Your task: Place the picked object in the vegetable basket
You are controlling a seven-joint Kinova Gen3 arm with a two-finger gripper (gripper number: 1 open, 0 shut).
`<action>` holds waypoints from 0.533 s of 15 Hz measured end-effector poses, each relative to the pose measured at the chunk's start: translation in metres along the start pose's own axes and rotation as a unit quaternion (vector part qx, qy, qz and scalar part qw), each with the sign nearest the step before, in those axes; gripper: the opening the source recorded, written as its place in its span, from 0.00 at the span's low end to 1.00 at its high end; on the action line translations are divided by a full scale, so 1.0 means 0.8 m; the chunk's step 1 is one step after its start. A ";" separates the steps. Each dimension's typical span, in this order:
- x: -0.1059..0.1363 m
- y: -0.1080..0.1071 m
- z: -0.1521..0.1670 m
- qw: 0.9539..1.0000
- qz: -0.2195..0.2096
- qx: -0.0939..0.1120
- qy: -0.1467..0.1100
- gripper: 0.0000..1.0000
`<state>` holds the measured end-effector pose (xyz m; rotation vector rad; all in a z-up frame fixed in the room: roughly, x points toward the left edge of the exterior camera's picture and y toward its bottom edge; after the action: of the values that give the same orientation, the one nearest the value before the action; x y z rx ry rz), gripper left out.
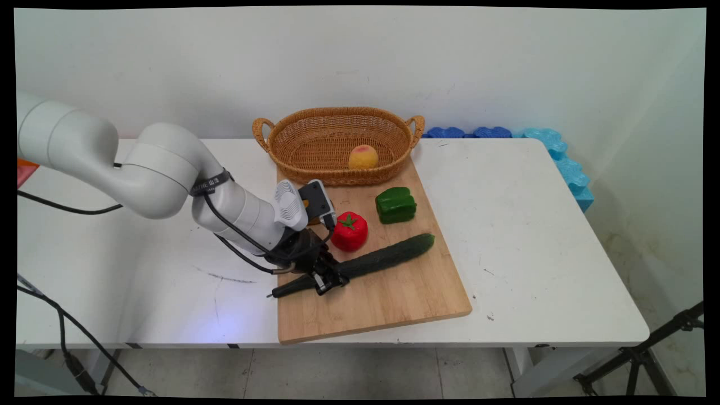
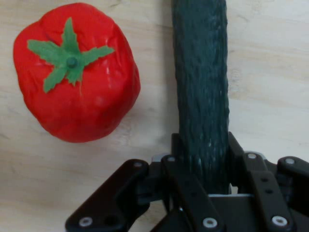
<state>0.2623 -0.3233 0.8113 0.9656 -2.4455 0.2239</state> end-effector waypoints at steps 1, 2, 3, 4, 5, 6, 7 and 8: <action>0.002 0.000 -0.001 1.000 0.002 -0.001 0.003 0.00; 0.004 0.001 -0.004 1.000 0.003 -0.001 0.006 0.00; 0.008 0.001 -0.007 1.000 0.005 -0.002 0.010 0.00; 0.011 0.001 -0.011 1.000 0.006 -0.001 0.015 0.00; 0.015 0.000 -0.015 1.000 0.007 -0.001 0.019 0.00; 0.020 -0.001 -0.021 1.000 0.009 -0.001 0.025 0.00; 0.024 -0.002 -0.027 0.999 0.011 0.000 0.030 0.00; 0.029 -0.003 -0.032 0.999 0.014 0.001 0.035 0.00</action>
<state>0.2597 -0.3305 0.8452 0.9108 -2.3965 0.2648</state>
